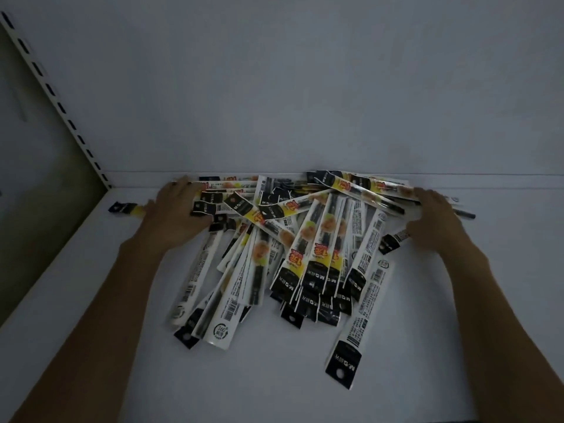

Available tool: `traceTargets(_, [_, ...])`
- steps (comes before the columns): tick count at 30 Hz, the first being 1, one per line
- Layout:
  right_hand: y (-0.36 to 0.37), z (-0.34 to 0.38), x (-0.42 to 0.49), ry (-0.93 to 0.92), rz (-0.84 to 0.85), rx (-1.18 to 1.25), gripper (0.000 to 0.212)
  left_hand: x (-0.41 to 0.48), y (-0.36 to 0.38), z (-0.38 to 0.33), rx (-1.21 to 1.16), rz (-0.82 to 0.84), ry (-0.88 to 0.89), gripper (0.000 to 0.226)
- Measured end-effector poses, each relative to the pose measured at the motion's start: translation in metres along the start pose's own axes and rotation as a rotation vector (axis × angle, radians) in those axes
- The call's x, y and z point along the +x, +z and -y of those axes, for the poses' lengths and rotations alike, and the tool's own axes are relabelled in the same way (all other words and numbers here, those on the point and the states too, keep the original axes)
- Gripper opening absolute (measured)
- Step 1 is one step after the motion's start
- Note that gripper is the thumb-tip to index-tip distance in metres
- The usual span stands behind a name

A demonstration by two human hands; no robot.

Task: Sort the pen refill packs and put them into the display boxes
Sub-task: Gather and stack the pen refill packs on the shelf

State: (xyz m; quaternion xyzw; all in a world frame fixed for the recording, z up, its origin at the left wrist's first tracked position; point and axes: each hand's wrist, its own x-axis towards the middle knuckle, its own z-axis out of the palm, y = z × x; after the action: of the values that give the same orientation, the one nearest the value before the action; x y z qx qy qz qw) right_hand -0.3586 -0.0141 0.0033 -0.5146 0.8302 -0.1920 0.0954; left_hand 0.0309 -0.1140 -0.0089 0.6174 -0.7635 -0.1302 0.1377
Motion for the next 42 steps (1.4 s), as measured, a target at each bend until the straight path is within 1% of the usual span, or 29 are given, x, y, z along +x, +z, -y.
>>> traceTargets(2, [0.002,-0.001,0.011,0.041,-0.027,0.042,0.076,0.005,0.003,-0.001,0.000,0.008,-0.086,0.087])
traceTargets(4, [0.005,0.003,0.023,0.006,-0.044,0.047,0.080,0.007,0.003,-0.006,0.020,0.033,-0.103,0.093])
traceTargets(7, [0.011,0.013,0.033,-0.161,-0.018,0.045,0.083,0.008,0.002,-0.013,0.028,0.015,-0.072,0.089])
traceTargets(10, [0.012,0.019,0.033,-0.180,0.011,0.090,0.081,0.009,0.001,-0.015,0.087,-0.014,-0.052,0.085])
traceTargets(12, [0.011,0.022,0.033,-0.186,0.018,0.032,0.077,0.012,-0.001,-0.016,0.152,0.011,-0.059,0.076])
traceTargets(14, [0.009,0.026,0.032,-0.179,0.041,-0.059,0.068,0.013,-0.002,-0.018,0.131,-0.002,-0.070,0.066])
traceTargets(15, [0.009,0.030,0.032,-0.161,0.047,-0.103,0.064,0.014,-0.002,-0.018,0.099,-0.041,-0.047,0.061])
traceTargets(17, [0.010,0.037,0.031,-0.133,0.027,-0.176,0.056,0.012,0.002,-0.020,0.029,-0.129,0.074,0.047])
traceTargets(18, [0.011,0.039,0.031,-0.143,0.004,-0.189,0.051,0.010,0.004,-0.022,-0.014,-0.143,0.129,0.038])
traceTargets(20, [0.010,0.043,0.029,-0.160,-0.032,-0.183,0.041,0.007,0.006,-0.026,-0.104,-0.148,0.154,0.023])
traceTargets(21, [0.009,0.044,0.028,-0.153,-0.044,-0.185,0.036,0.005,0.006,-0.027,-0.137,-0.155,0.150,0.023])
traceTargets(22, [0.008,0.044,0.026,-0.149,-0.056,-0.203,0.031,0.004,0.006,-0.029,-0.169,-0.149,0.139,0.032])
traceTargets(24, [0.004,0.045,0.023,-0.183,-0.084,-0.235,0.025,0.001,0.004,-0.031,-0.220,-0.076,0.096,0.065])
traceTargets(25, [0.001,0.045,0.021,-0.206,-0.095,-0.207,0.023,-0.001,0.002,-0.034,-0.196,-0.024,0.078,0.076])
traceTargets(26, [-0.002,0.045,0.019,-0.222,-0.101,-0.143,0.022,-0.001,0.001,-0.037,-0.125,0.022,0.057,0.080])
traceTargets(28, [-0.005,0.046,0.014,-0.237,-0.101,-0.003,0.020,0.001,0.002,-0.045,0.026,0.037,0.007,0.079])
traceTargets(29, [-0.005,0.046,0.012,-0.235,-0.103,0.046,0.020,0.001,0.004,-0.050,0.042,0.007,-0.014,0.076])
traceTargets(30, [-0.005,0.047,0.009,-0.232,-0.108,0.081,0.019,0.001,0.006,-0.053,0.020,-0.037,-0.026,0.067])
traceTargets(32, [-0.005,0.047,0.004,-0.237,-0.134,0.115,0.018,-0.001,0.010,-0.056,-0.038,-0.113,-0.021,0.044])
traceTargets(34, [-0.008,0.045,-0.001,-0.223,-0.193,0.142,0.019,-0.002,0.011,-0.053,-0.067,-0.143,0.001,0.034])
traceTargets(36, [-0.015,0.041,-0.005,-0.186,-0.306,0.142,0.024,-0.004,0.003,-0.048,-0.107,-0.162,-0.008,0.029])
traceTargets(38, [-0.024,0.038,-0.011,-0.132,-0.412,0.136,0.028,-0.004,-0.008,-0.040,-0.080,-0.193,-0.023,0.023])
traceTargets(40, [-0.032,0.037,-0.015,-0.046,-0.457,0.133,0.029,-0.007,-0.022,-0.031,0.013,-0.189,-0.085,0.027])
traceTargets(42, [-0.037,0.033,-0.018,0.051,-0.444,0.093,0.032,-0.013,-0.031,-0.021,0.078,-0.134,-0.179,0.033])
